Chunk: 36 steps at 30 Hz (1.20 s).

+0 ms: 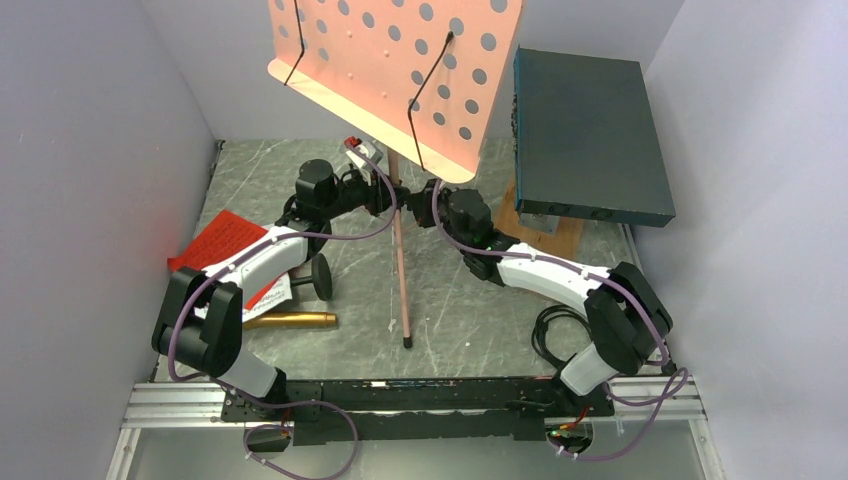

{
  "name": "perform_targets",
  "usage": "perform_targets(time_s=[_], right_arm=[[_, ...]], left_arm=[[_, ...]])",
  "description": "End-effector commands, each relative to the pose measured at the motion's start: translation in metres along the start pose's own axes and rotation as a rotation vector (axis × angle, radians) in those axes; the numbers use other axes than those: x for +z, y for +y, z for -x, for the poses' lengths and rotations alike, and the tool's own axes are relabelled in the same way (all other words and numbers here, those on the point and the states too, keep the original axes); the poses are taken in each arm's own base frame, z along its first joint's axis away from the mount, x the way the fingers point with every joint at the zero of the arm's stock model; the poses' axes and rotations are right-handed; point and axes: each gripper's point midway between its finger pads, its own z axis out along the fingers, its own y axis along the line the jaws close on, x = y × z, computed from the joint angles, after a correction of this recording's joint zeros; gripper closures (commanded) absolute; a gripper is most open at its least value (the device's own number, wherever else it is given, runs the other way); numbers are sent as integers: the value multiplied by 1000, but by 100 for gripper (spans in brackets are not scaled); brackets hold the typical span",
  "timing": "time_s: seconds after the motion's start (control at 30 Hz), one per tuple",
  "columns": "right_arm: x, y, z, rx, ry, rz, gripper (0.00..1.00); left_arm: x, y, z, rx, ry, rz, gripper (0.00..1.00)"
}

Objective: Set up the instrument practice props

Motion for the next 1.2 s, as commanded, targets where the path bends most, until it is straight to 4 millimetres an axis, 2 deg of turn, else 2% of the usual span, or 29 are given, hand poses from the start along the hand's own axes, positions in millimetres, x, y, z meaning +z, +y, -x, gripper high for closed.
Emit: perform_targets(time_s=[0.0, 0.33, 0.6, 0.8, 1.0, 1.07, 1.17], right_arm=[[-8, -89, -32, 126, 95, -436, 92], [-12, -97, -27, 71, 90, -470, 79], [-7, -98, -52, 33, 154, -445, 65], [-6, -82, -55, -49, 160, -387, 61], [-23, -57, -41, -119, 117, -301, 51], [-32, -45, -39, -187, 86, -211, 45], [-50, -28, -39, -405, -33, 2, 37]], left_arm=[[-7, -40, 49, -43, -109, -153, 100], [-6, -40, 48, -53, -108, -161, 100], [-5, -39, 45, -56, -103, -156, 100], [-3, -39, 43, -65, -98, -163, 100], [-4, -37, 42, -56, -95, -150, 100], [-3, -37, 41, -58, -92, -152, 100], [-3, -36, 40, -61, -92, -151, 100]])
